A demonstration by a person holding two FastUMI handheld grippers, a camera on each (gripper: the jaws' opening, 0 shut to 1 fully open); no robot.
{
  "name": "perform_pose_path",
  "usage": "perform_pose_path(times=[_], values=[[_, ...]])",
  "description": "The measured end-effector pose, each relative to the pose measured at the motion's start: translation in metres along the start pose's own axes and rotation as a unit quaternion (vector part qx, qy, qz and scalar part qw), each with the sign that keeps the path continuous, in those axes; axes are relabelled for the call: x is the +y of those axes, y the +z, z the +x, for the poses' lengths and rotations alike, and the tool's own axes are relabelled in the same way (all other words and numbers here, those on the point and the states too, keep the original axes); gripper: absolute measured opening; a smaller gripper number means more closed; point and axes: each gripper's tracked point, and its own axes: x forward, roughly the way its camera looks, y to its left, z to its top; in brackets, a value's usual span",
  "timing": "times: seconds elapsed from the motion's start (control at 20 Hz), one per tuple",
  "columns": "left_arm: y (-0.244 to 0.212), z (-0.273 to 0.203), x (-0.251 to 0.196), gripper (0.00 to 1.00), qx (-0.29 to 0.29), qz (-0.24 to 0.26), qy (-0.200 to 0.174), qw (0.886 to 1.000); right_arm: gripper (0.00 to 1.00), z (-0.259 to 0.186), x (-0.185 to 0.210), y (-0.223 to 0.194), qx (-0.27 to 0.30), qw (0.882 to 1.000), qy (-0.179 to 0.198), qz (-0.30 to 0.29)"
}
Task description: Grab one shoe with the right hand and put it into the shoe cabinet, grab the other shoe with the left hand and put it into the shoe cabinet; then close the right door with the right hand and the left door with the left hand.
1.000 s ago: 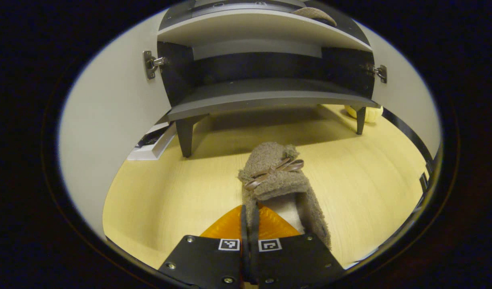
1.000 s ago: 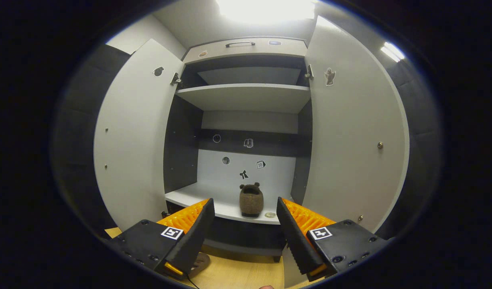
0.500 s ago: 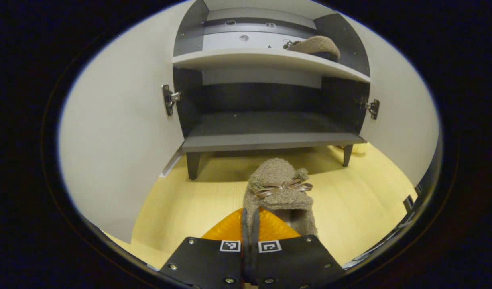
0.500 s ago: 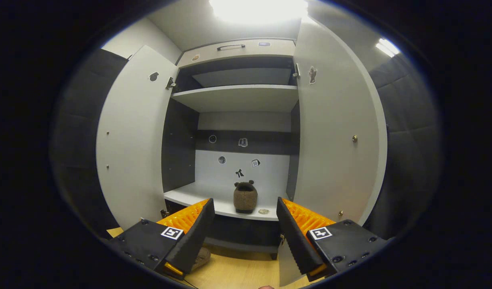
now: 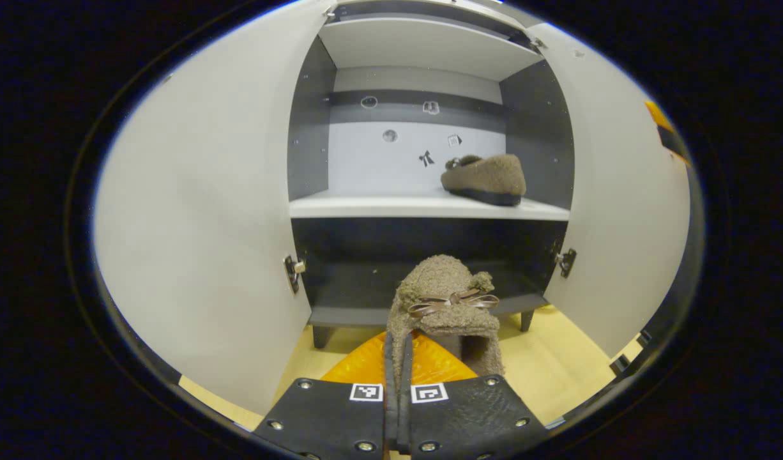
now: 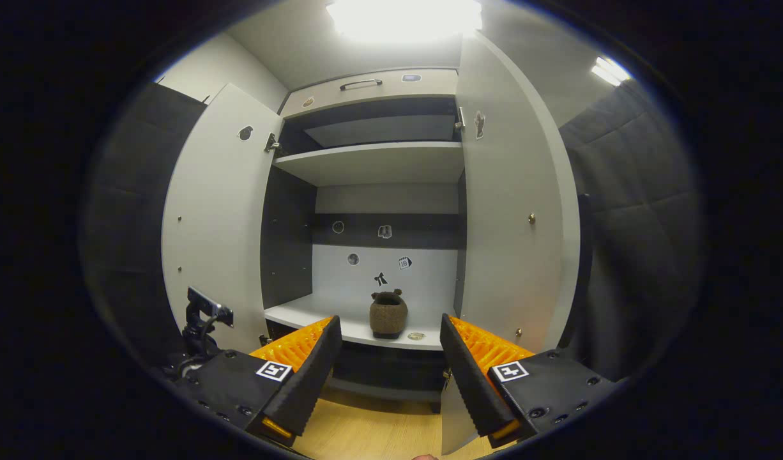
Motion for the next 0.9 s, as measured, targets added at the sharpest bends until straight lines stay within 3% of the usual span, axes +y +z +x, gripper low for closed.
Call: perform_pose_path(times=[0.05, 0.1, 0.2, 0.25, 0.3, 0.35, 0.55, 0.6, 0.65, 0.7, 0.8, 0.85, 0.9], values=[[0.016, -0.003, 0.004, 0.07, -0.011, -0.005, 0.0, 1.0, 0.97, -0.002, -0.003, 0.0, -0.001, 1.0, -0.003, 0.001], [0.027, -0.004, 0.005, 0.01, -0.022, -0.009, -0.002, 1.0, 0.97, -0.003, -0.005, 0.0, -0.001, 1.0, -0.006, 0.002], [0.057, -0.009, 0.001, 0.01, -0.05, -0.016, -0.008, 0.999, 0.98, -0.006, -0.01, 0.0, 0.0, 1.0, -0.013, 0.008], [0.075, -0.008, 0.001, 0.07, -0.062, -0.016, -0.009, 0.998, 0.97, -0.006, -0.011, 0.0, 0.0, 1.0, -0.015, 0.012], [0.084, -0.009, 0.001, 0.07, -0.07, -0.014, -0.009, 0.997, 0.97, -0.006, -0.012, 0.002, -0.001, 1.0, -0.017, 0.014], [0.097, -0.006, 0.003, 0.01, -0.076, -0.014, -0.008, 0.997, 0.97, -0.007, -0.013, 0.003, -0.004, 1.0, -0.02, 0.015], [0.137, 0.025, 0.011, 0.01, -0.094, -0.022, 0.002, 0.995, 0.97, -0.009, -0.015, 0.009, -0.012, 0.999, -0.03, 0.016], [0.147, 0.033, 0.014, 0.07, -0.098, -0.027, 0.004, 0.995, 0.98, -0.009, -0.014, 0.01, -0.013, 0.999, -0.032, 0.017], [0.157, 0.042, 0.016, 0.07, -0.102, -0.033, 0.005, 0.994, 0.97, -0.009, -0.014, 0.01, -0.013, 0.999, -0.034, 0.018], [0.166, 0.051, 0.017, 0.01, -0.106, -0.038, 0.005, 0.994, 0.97, -0.009, -0.013, 0.009, -0.012, 0.999, -0.036, 0.018], [0.187, 0.07, 0.018, 0.01, -0.11, -0.044, 0.003, 0.993, 0.98, -0.011, -0.011, 0.006, -0.01, 0.999, -0.039, 0.016], [0.197, 0.08, 0.017, 0.07, -0.114, -0.047, 0.003, 0.992, 0.98, -0.01, -0.01, 0.005, -0.008, 0.999, -0.041, 0.016], [0.207, 0.091, 0.018, 0.07, -0.117, -0.048, 0.004, 0.992, 0.98, -0.008, -0.01, 0.004, -0.005, 0.999, -0.043, 0.015]])
